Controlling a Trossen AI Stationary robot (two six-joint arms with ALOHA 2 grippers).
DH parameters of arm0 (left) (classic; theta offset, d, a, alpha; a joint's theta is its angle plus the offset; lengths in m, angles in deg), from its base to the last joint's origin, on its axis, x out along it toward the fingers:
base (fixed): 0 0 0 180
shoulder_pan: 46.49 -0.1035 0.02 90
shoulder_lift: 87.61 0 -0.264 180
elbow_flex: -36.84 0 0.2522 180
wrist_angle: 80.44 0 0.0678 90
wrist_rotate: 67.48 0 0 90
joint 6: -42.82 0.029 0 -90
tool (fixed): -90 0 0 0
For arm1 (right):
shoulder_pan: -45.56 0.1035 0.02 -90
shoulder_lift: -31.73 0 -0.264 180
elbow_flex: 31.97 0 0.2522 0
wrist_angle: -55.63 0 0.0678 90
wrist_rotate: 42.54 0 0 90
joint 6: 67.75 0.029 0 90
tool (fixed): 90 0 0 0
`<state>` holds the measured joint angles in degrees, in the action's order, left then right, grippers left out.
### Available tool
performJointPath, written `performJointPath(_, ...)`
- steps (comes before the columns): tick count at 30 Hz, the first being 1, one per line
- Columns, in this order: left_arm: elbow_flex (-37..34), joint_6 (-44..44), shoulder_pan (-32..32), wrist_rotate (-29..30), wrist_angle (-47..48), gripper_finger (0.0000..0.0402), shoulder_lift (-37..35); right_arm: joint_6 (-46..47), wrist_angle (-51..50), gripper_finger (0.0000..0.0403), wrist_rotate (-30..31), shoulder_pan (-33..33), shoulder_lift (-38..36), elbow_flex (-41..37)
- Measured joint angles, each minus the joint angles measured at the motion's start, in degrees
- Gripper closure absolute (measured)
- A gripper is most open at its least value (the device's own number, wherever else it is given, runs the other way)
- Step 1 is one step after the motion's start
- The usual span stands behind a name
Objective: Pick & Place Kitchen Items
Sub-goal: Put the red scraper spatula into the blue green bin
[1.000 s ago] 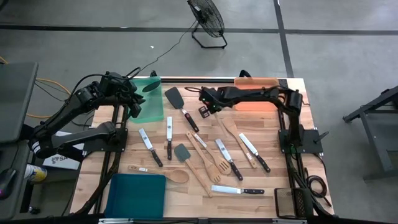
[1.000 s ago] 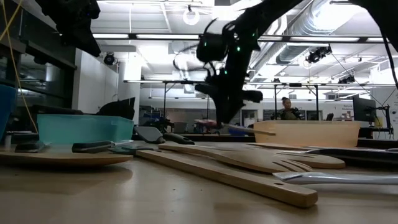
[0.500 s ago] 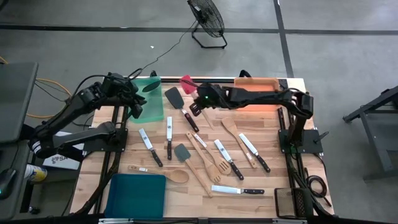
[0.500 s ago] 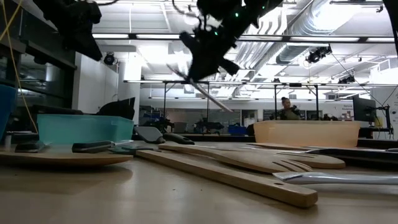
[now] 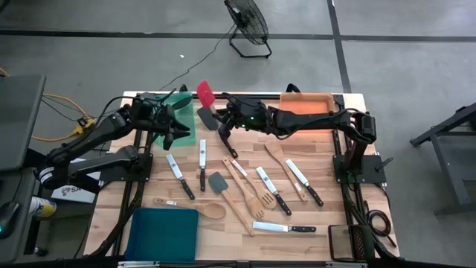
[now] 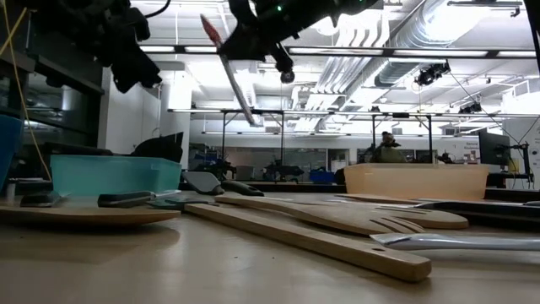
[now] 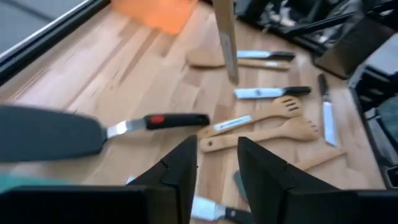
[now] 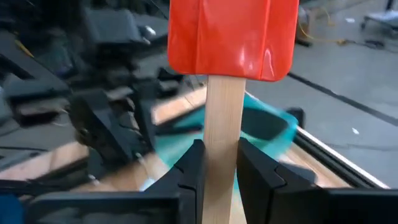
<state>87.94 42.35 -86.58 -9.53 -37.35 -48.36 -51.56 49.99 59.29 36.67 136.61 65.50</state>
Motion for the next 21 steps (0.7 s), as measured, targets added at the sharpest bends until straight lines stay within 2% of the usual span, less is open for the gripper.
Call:
performJointPath(8,-3.5,-4.6,0.2,-8.1,-11.6,0.0201,0.0,-4.2,9.7,0.0345,-0.3,1.2,0.0,0.0)
performJointPath(14,-6.5,-7.3,6.4,-8.0,-26.0,0.0177,0.0,-8.0,14.1,0.0345,-3.5,1.4,0.0,0.0)
performJointPath(17,-7.1,-6.0,11.4,-3.2,-31.2,0.0176,0.0,-8.5,13.8,0.0345,-4.9,1.4,-0.5,0.0)
performJointPath(21,-7.2,-1.7,17.2,8.1,-32.5,0.0176,0.0,-8.9,14.2,0.0345,-7.2,1.4,-2.0,0.0)
